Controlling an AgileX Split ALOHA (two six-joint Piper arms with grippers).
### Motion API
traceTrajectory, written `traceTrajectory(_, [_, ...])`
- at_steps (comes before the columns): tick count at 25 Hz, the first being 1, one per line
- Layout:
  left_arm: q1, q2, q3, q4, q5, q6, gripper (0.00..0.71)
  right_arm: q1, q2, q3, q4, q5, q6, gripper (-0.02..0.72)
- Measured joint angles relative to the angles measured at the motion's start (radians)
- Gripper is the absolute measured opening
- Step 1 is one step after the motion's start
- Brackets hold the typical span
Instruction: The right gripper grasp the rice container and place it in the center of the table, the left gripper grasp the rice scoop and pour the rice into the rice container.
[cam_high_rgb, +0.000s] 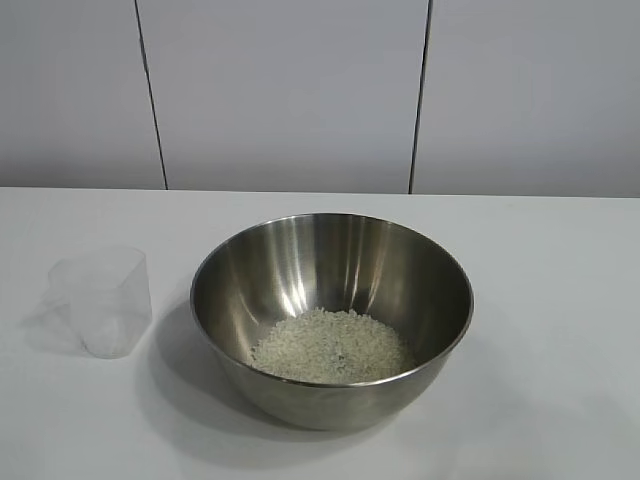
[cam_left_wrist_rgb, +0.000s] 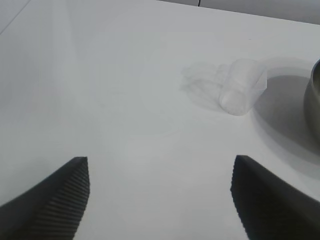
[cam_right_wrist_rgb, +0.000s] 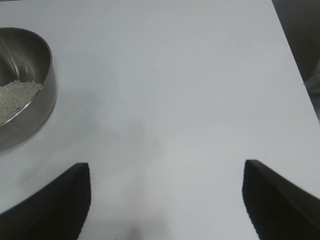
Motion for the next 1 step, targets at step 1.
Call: traceTrajectory(1, [0.000,0.000,0.000,0.000,0.000,0.000,0.566,0.000,0.000,0.000,0.000,0.000,0.000,0.568])
